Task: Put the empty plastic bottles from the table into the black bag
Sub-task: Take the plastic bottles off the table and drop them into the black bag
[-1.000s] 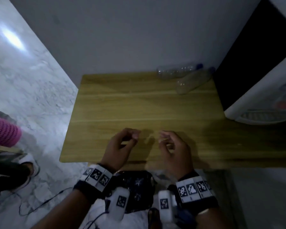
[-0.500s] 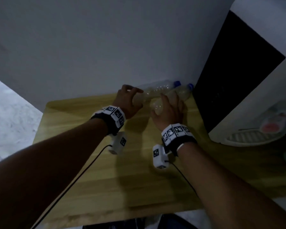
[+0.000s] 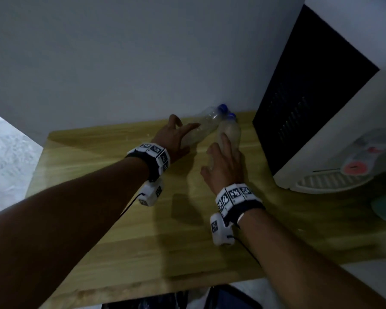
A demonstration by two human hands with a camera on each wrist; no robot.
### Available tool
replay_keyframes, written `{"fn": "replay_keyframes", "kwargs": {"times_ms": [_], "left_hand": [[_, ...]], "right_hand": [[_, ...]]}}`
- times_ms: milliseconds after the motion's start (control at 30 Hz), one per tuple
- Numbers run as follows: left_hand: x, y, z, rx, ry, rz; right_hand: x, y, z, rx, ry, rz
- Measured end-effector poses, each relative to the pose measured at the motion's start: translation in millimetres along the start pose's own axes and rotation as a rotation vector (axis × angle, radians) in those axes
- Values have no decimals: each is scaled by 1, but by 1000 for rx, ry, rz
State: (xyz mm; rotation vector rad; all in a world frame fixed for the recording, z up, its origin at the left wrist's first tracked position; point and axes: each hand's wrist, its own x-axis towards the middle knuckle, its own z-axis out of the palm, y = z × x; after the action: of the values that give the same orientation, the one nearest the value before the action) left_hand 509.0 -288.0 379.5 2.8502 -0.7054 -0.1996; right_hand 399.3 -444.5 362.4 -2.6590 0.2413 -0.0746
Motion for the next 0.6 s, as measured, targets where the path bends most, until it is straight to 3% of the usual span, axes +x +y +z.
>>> {"fn": "replay_keyframes", "kwargs": {"times_ms": [167,267,433,600], "left_hand": [[-60,11,4,-236,-50,3],[-112,18,3,-490,20,-62],[-223,16,-1,-927,78,-159],[-352,18,-4,-1050,148,-143]], "right_hand": [[-49,3,-7,127,58,-38],[-86,0,-16,262,79,-8],[-167,-23,-33,381,110,-40],[-269,-60,-42,499,66,-133]]}}
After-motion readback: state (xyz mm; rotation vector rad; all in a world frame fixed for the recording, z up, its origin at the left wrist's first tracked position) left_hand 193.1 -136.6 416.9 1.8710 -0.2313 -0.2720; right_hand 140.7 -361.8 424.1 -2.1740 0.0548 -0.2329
